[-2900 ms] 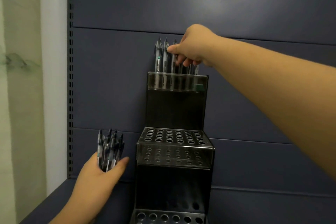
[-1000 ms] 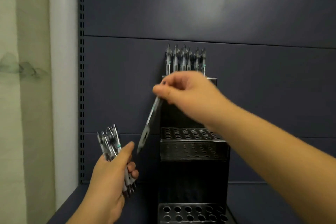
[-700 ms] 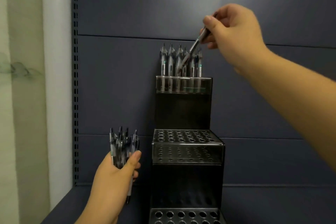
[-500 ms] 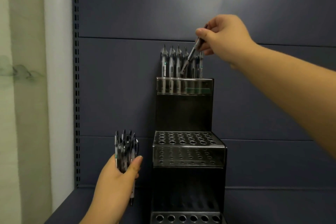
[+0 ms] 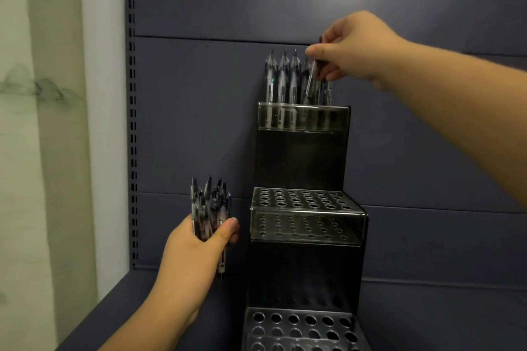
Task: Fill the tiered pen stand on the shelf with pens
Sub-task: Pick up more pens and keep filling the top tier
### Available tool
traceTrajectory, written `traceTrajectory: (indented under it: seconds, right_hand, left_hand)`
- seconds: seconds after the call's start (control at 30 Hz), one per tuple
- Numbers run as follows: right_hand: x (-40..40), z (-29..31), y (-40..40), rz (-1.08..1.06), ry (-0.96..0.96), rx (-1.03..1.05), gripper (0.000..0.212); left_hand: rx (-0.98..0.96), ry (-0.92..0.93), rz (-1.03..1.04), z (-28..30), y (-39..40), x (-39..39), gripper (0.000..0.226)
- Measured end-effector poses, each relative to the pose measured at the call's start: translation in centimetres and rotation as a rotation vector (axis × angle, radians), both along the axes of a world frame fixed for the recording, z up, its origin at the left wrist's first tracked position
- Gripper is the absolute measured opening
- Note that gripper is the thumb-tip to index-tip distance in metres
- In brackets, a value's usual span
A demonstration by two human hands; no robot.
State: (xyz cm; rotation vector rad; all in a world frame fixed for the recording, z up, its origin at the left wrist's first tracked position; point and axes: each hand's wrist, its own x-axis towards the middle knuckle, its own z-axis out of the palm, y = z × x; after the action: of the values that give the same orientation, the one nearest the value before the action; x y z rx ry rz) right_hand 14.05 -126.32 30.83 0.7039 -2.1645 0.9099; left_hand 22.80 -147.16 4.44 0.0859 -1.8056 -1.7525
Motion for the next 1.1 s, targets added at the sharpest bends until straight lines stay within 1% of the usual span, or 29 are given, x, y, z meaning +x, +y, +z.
traceTrajectory:
  seconds: [0.13,0.37,0.47,0.63,0.8,0.93,1.1]
  right_hand:
    - [0.0,-0.1,-0.3,-0.005,0.008,-0.031,0.033]
    - [-0.6,0.3,-0.2,-0.001,-0.04,-0.061,0.029]
    - [-1.1,0.4,-0.3,-0.033,-0.039,-0.076,0.031]
    - [-1.7,0.3,-0.5,-0.037,-0.05,-0.092,0.027]
    - [-1.1,0.8,-0.7,-0.039,0.047,0.029,0.027]
    - [-1.7,1.1,-0.4,-0.05,-0.02,0.008,0.028]
    - [-1.9,1.2,-0.4,-0.084,-0.018,0.034,0.029]
  left_hand:
    - [0.068,0.068,-0.029,1.9,0.1,0.0,0.013]
    - [0.118,0.184,-0.096,7.0,0.4,-1.2,0.017]
    - [0.096,0.199,-0.126,8.6,0.8,-1.6,0.018]
    - [0.039,0.179,-0.135,8.1,1.4,-2.4,0.014]
    - [0.034,0.186,-0.124,8.7,0.7,-3.4,0.017]
    - [0.071,0.23,-0.105,9.5,0.1,-3.7,0.017]
    - [0.066,0.251,-0.122,9.9,-0.5,-3.3,0.016]
